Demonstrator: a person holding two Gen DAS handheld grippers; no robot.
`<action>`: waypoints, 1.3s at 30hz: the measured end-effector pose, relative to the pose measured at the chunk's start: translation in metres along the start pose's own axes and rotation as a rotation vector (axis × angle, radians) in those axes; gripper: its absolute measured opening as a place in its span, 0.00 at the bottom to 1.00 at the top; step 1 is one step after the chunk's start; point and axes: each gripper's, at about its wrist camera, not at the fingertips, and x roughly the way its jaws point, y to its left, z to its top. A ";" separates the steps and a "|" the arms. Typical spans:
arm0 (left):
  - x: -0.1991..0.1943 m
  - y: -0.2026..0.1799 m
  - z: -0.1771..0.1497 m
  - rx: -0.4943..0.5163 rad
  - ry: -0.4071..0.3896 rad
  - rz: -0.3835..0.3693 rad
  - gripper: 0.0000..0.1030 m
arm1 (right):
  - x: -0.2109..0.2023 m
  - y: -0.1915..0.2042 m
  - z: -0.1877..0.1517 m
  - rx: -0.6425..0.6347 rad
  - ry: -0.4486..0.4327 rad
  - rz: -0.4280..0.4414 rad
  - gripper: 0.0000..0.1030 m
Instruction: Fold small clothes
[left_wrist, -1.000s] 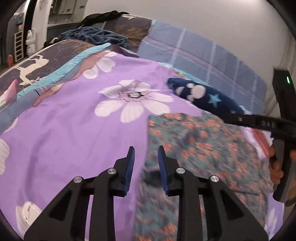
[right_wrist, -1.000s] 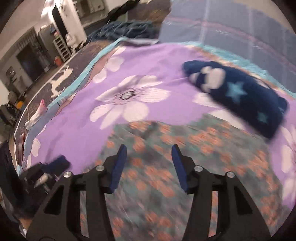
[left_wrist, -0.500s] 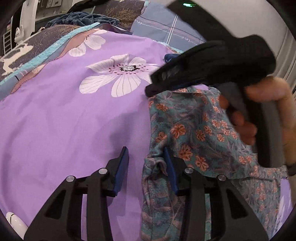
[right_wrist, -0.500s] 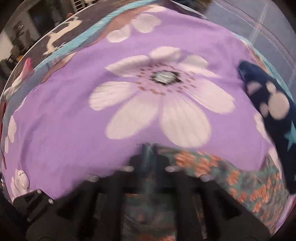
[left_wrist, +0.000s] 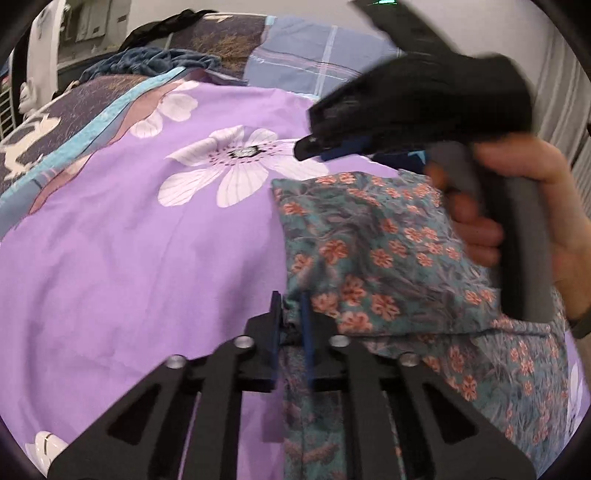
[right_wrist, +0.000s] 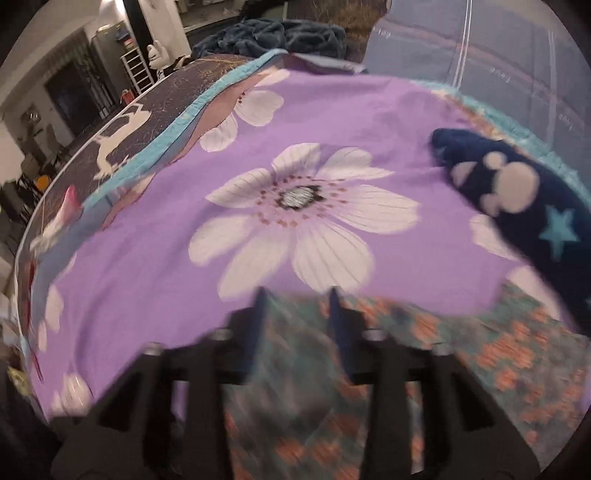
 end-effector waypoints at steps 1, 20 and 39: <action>-0.001 -0.001 0.000 0.009 -0.004 -0.003 0.06 | -0.011 -0.006 -0.011 -0.008 -0.001 -0.006 0.42; -0.031 -0.015 0.009 0.057 -0.126 0.141 0.13 | -0.143 -0.154 -0.281 0.385 -0.120 -0.332 0.55; 0.056 -0.167 -0.003 0.263 0.082 0.090 0.47 | -0.337 -0.266 -0.468 0.949 -0.490 -0.269 0.49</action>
